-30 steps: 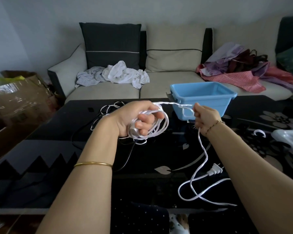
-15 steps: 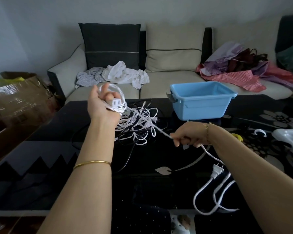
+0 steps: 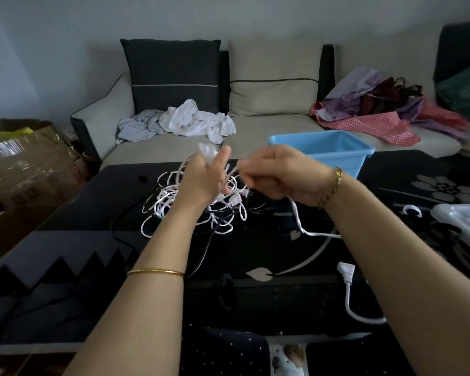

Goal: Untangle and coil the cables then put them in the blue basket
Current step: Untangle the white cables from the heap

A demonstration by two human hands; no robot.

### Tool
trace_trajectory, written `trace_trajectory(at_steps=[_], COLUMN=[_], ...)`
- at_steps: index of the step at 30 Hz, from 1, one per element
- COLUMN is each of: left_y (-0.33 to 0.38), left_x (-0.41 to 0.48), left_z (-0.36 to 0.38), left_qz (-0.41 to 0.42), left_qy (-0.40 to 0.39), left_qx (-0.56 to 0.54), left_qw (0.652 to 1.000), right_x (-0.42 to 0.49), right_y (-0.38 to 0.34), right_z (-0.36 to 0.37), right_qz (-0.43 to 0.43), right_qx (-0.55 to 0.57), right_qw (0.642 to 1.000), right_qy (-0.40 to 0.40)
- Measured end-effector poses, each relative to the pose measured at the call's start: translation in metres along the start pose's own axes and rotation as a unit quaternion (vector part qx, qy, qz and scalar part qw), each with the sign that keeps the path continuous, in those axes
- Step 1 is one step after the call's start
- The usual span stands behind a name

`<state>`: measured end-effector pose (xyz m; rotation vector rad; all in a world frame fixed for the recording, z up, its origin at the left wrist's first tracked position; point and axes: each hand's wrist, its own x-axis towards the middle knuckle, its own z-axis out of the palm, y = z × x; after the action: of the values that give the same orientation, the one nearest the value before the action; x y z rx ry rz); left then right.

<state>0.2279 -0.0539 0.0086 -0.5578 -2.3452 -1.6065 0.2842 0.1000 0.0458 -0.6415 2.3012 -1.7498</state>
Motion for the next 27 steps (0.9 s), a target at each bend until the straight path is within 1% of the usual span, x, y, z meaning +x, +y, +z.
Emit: trace_trajectory(at_steps=[1, 2, 4, 7, 8, 10, 11, 14, 17, 19, 20, 22, 23, 24, 25, 27], left_y=[0.007, 0.01, 0.018, 0.026, 0.027, 0.029, 0.029, 0.028, 0.027, 0.023, 0.02, 0.013, 0.011, 0.011, 0.011, 0.015], left_x=[-0.002, -0.002, -0.003, -0.009, -0.01, -0.011, -0.012, -0.01, -0.008, -0.005, -0.002, 0.003, 0.005, 0.007, 0.008, 0.01], left_z=[0.001, 0.002, 0.004, 0.004, 0.003, 0.002, 0.002, 0.003, -0.001, -0.007, -0.01, -0.015, -0.016, -0.017, -0.017, -0.017], left_qz=[0.009, 0.005, -0.047, -0.136, -0.149, -0.161, -0.171, -0.226, -0.243, -0.227, -0.22, -0.213, -0.205, -0.197, -0.187, -0.171], left_qy=[-0.036, -0.071, -0.151, -0.282, -0.309, -0.325, -0.323, -0.312, -0.328, -0.333, -0.333, -0.323, -0.299, -0.252, -0.188, -0.055], left_qx=[0.036, 0.03, -0.055, -0.183, -0.205, -0.222, -0.232, -0.273, -0.366, -0.463, -0.518, -0.633, -0.679, -0.709, -0.725, -0.721], left_qw=[0.999, 0.997, 0.986, 0.932, 0.917, 0.905, 0.902, 0.882, 0.836, 0.789, 0.757, 0.671, 0.639, 0.628, 0.635, 0.669], right_x=[-0.001, -0.002, -0.005, -0.005, -0.004, -0.002, -0.001, 0.002, 0.005, 0.005, 0.004, 0.002, 0.002, 0.002, 0.002, 0.002], right_y=[0.0, 0.0, 0.003, 0.009, 0.012, 0.019, 0.024, 0.037, 0.044, 0.051, 0.053, 0.06, 0.064, 0.065, 0.065, 0.061], right_z=[-0.005, -0.009, -0.015, -0.02, -0.023, -0.026, -0.027, -0.027, -0.026, -0.024, -0.022, -0.014, -0.01, -0.006, -0.002, 0.009], right_qz=[-0.005, -0.009, -0.013, -0.018, -0.019, -0.015, -0.013, -0.012, -0.028, -0.039, -0.035, -0.015, -0.004, 0.006, 0.016, 0.034], right_qx=[0.023, 0.038, 0.048, 0.029, 0.006, -0.054, -0.067, -0.056, -0.094, -0.14, -0.163, -0.195, -0.213, -0.238, -0.269, -0.326], right_qw=[0.999, 0.997, 0.993, 0.989, 0.985, 0.975, 0.971, 0.966, 0.951, 0.939, 0.937, 0.944, 0.947, 0.946, 0.943, 0.935], right_qy=[0.038, 0.068, 0.106, 0.146, 0.169, 0.217, 0.23, 0.252, 0.294, 0.313, 0.308, 0.266, 0.242, 0.218, 0.194, 0.133])
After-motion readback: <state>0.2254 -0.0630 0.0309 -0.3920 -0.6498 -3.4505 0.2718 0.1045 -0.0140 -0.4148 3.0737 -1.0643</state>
